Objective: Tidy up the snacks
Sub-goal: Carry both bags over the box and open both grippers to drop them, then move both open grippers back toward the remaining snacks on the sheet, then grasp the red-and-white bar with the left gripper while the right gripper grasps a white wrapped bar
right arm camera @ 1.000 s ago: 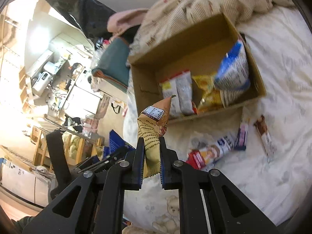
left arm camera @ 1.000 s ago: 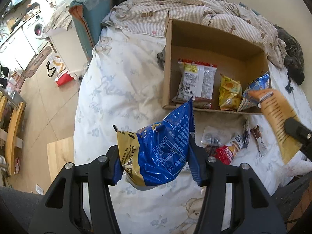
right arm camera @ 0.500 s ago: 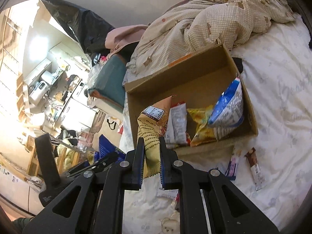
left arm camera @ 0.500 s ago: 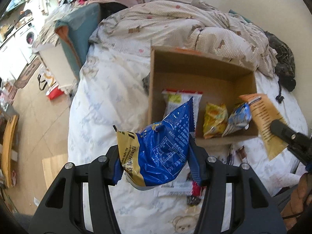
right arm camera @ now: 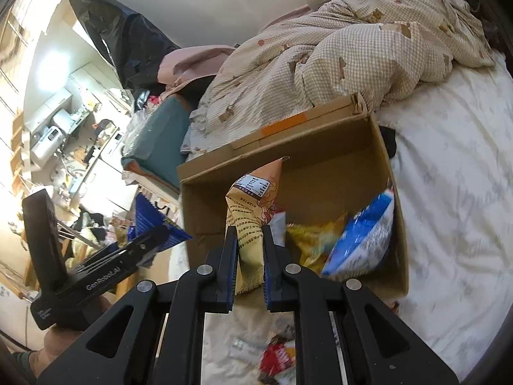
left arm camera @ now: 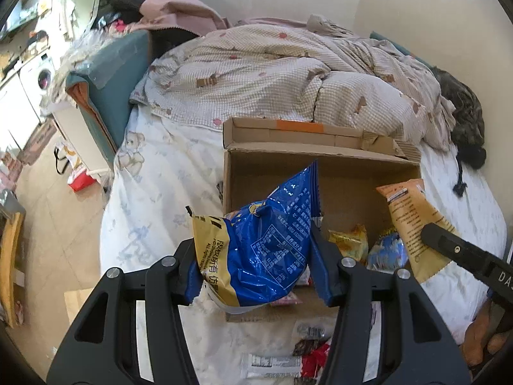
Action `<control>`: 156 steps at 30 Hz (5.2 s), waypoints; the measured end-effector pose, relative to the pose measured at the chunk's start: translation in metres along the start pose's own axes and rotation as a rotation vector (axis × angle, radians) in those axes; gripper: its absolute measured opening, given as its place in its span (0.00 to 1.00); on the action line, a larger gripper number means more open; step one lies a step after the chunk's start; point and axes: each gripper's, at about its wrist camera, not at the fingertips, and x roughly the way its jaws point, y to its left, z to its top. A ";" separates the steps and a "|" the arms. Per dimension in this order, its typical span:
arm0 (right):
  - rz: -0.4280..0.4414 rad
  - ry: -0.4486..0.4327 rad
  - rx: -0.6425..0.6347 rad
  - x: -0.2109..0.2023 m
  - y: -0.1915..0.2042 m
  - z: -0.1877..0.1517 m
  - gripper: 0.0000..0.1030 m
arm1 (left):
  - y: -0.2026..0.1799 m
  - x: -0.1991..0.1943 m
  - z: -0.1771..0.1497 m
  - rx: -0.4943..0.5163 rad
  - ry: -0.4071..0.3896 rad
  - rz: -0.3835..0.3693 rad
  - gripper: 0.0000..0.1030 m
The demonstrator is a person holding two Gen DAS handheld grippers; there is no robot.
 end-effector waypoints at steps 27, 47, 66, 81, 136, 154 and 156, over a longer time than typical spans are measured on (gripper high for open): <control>-0.085 0.091 0.024 0.054 -0.022 0.007 0.14 | 0.007 0.048 -0.011 -0.029 0.039 -0.043 0.51; -0.070 0.084 0.057 0.051 -0.025 0.008 0.60 | -0.002 0.038 -0.012 0.012 0.010 -0.063 0.89; -0.060 0.033 0.078 0.001 -0.021 -0.005 0.60 | 0.018 -0.004 -0.029 -0.017 -0.025 -0.067 0.89; -0.087 0.060 0.038 -0.043 -0.013 -0.056 0.60 | 0.039 -0.037 -0.080 -0.068 0.077 -0.086 0.89; -0.213 0.157 0.154 -0.049 -0.064 -0.088 0.60 | -0.082 0.108 -0.159 0.773 0.706 -0.246 0.36; -0.140 0.275 0.312 -0.025 -0.083 -0.103 0.60 | -0.038 0.019 -0.114 0.206 0.567 -0.167 0.27; -0.118 0.310 0.358 -0.014 -0.084 -0.109 0.60 | -0.007 -0.001 -0.138 0.112 0.549 -0.169 0.27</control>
